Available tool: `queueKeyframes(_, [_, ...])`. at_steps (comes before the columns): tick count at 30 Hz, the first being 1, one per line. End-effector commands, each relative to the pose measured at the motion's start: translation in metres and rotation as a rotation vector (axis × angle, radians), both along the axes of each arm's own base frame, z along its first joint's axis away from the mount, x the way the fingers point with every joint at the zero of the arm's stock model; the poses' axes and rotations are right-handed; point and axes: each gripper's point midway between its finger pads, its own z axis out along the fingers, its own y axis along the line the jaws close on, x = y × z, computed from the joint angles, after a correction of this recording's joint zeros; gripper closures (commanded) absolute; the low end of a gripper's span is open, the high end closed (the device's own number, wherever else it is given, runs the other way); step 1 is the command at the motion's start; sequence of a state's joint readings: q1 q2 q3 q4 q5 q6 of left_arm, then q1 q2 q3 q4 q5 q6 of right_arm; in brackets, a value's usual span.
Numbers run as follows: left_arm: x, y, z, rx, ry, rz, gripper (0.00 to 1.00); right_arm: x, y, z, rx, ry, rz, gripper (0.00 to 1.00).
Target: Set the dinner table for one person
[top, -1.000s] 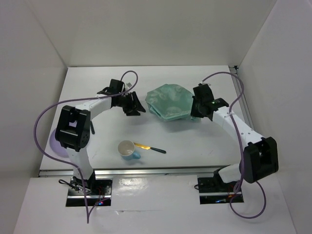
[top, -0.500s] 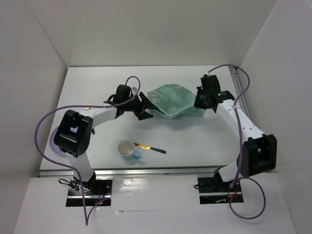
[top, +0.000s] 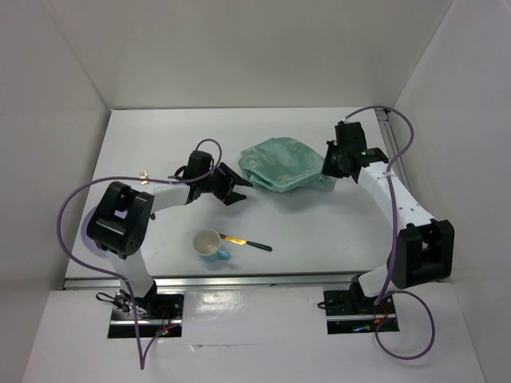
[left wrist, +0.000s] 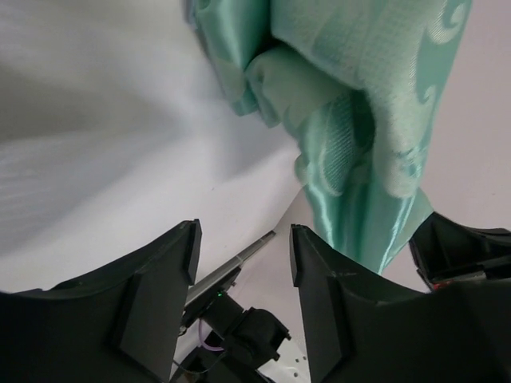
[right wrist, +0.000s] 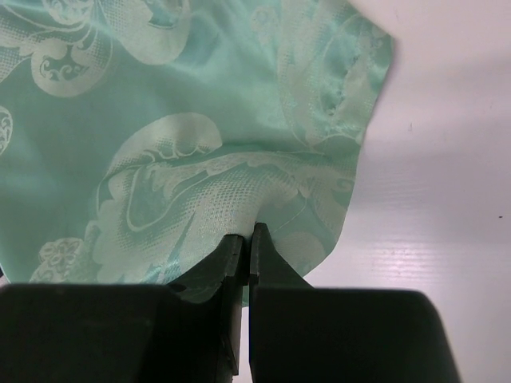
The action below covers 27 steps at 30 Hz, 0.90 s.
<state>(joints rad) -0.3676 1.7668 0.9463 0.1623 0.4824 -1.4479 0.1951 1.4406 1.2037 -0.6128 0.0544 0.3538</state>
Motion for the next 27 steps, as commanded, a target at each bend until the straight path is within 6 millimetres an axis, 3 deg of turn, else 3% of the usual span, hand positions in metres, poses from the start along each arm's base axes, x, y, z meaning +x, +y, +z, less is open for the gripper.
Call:
queueKeyframes(1, [0.027, -0.015, 0.018, -0.072, -0.055, 0.009, 0.34, 0.014, 0.003, 0.020, 0.014, -0.071, 0.016, 1.00])
queueKeyframes(5, [0.035, -0.020, 0.023, -0.139, -0.063, 0.038, 0.28, 0.014, 0.001, 0.024, 0.016, -0.080, 0.020, 1.00])
queueKeyframes(11, [0.044, -0.023, 0.002, -0.131, -0.024, 0.046, 0.28, 0.013, -0.004, 0.022, 0.008, -0.072, 0.017, 1.00])
queueKeyframes(13, [0.056, -0.026, 0.005, -0.146, -0.027, 0.067, 0.29, 0.013, -0.004, 0.022, 0.008, -0.072, 0.017, 1.00])
queueKeyframes(14, [0.056, -0.031, -0.004, -0.145, -0.002, 0.065, 0.33, 0.013, -0.004, 0.022, 0.008, -0.072, 0.017, 1.00])
queueKeyframes(18, [0.069, -0.036, 0.006, -0.179, -0.014, 0.081, 0.54, 0.011, -0.004, 0.021, 0.006, -0.063, 0.017, 1.00])
queueKeyframes(19, [0.075, -0.038, 0.013, -0.171, -0.036, 0.081, 0.69, 0.009, -0.004, 0.017, 0.005, -0.054, 0.017, 1.00])
queueKeyframes(23, [0.086, -0.031, 0.016, -0.109, -0.043, 0.083, 1.00, 0.006, -0.005, 0.022, 0.004, -0.052, 0.017, 1.00])
queueKeyframes(24, [0.083, -0.028, 0.016, -0.092, -0.034, 0.086, 1.00, 0.008, -0.005, 0.026, -0.001, -0.062, 0.025, 1.00])
queueKeyframes(27, [0.104, -0.005, 0.050, -0.061, -0.125, 0.121, 1.00, 0.013, -0.009, 0.048, -0.005, -0.103, 0.024, 1.00])
